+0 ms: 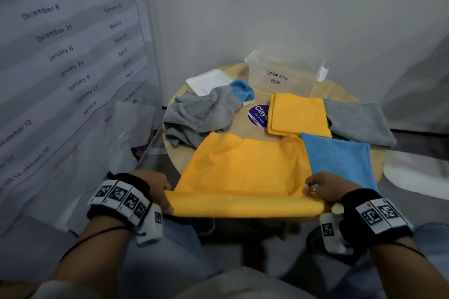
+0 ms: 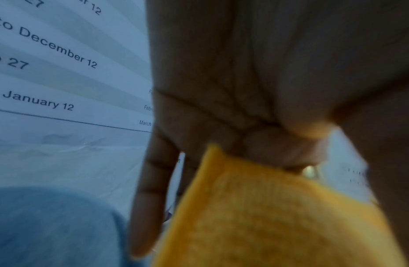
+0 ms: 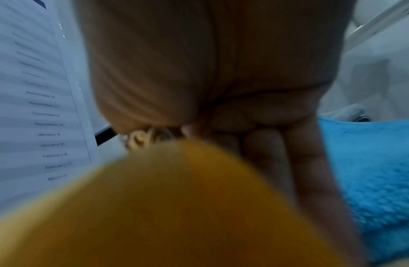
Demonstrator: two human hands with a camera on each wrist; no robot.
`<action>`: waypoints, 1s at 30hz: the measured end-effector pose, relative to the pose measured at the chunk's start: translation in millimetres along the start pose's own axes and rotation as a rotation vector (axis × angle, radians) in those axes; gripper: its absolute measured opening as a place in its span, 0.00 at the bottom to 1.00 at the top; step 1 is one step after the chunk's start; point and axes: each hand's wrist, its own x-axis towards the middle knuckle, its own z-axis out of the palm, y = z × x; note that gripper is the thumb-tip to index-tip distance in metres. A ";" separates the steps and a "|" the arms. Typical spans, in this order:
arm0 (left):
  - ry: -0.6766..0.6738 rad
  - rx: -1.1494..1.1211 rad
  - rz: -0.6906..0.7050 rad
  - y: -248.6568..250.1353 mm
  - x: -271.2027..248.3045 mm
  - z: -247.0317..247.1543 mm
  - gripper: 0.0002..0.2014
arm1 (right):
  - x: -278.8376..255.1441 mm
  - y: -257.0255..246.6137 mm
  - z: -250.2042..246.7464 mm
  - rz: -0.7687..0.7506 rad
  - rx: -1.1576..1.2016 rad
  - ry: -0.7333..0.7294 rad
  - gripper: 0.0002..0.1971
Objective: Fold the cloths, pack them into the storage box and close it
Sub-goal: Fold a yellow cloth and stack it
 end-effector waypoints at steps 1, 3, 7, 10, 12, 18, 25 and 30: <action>0.007 -0.082 0.044 -1.8 -0.3 -4.3 0.26 | -0.9 -4.8 -2.6 -0.014 -0.008 0.027 0.19; 0.116 -0.368 0.187 1.9 2.0 -16.5 0.09 | 8.6 -11.5 -6.5 -0.049 0.059 0.142 0.07; 0.532 -0.649 0.237 24.6 30.6 -46.6 0.05 | 45.1 -28.4 -12.6 0.009 0.158 0.343 0.06; 0.481 -0.600 0.187 35.3 51.7 -55.2 0.10 | 67.1 -34.8 -13.1 0.052 0.141 0.398 0.10; 0.316 -0.561 0.185 35.5 64.4 -43.6 0.13 | 74.4 -31.6 -12.4 0.069 0.138 0.422 0.12; 0.221 -0.266 0.053 29.2 83.1 5.2 0.23 | 81.9 -13.1 -1.0 0.071 0.142 0.429 0.08; 0.137 -0.255 0.075 22.1 82.3 7.6 0.11 | 83.1 -7.1 8.0 0.084 0.196 0.446 0.11; 0.205 -0.340 0.103 14.4 74.2 7.4 0.15 | 73.4 -4.4 4.1 0.014 0.277 0.497 0.10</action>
